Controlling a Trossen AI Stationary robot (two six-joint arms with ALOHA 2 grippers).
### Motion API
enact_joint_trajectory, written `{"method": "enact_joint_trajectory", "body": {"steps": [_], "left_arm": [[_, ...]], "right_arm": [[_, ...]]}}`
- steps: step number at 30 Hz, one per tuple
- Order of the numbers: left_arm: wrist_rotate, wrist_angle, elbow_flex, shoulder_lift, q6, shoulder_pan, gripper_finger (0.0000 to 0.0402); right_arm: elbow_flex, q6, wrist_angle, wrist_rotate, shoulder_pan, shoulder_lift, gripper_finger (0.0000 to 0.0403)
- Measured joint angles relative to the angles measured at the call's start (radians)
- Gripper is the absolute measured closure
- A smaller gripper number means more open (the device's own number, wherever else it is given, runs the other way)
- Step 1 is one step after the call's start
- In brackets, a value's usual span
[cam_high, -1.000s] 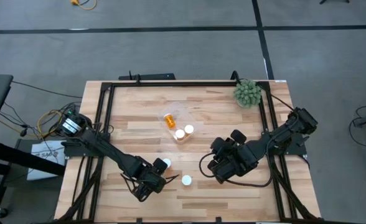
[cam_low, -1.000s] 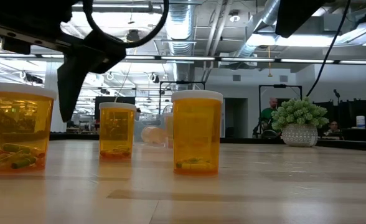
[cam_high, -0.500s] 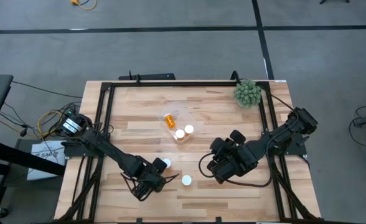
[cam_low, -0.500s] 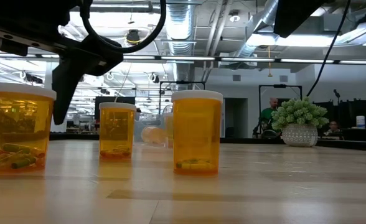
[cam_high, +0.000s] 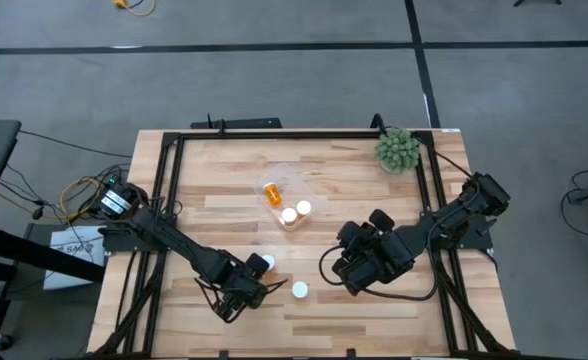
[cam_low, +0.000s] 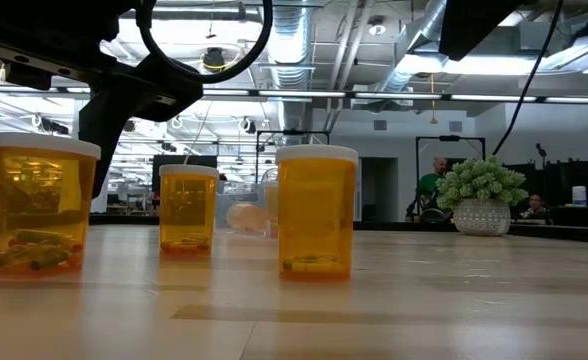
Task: Pick and place pill bottles into a basket
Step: Put the bottom left orange medicine bottle into the transparent bin
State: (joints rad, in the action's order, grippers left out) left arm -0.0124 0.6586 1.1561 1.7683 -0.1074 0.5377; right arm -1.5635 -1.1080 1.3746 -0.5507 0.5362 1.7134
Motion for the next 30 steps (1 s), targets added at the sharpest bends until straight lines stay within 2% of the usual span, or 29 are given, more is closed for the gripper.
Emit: {"method": "enact_joint_trajectory", "body": {"steps": [10,14,17,30], "left_arm": [[-0.011,0.025,0.001,0.000,0.014,0.000,0.0198],[-0.028,0.082,0.012,-0.002,0.019,0.000,0.0198],[-0.024,0.140,0.053,-0.002,0.014,0.000,0.0198],[0.109,0.435,0.289,-0.003,-0.113,-0.037,0.0198]], "right_arm": [[0.000,-0.001,-0.016,0.002,0.000,0.000,0.0248],[0.000,-0.001,-0.031,0.002,0.000,0.000,0.0248],[0.000,-0.001,-0.036,0.002,0.000,0.000,0.0248],[0.000,0.010,-0.052,0.002,0.000,0.000,0.0248]]}}
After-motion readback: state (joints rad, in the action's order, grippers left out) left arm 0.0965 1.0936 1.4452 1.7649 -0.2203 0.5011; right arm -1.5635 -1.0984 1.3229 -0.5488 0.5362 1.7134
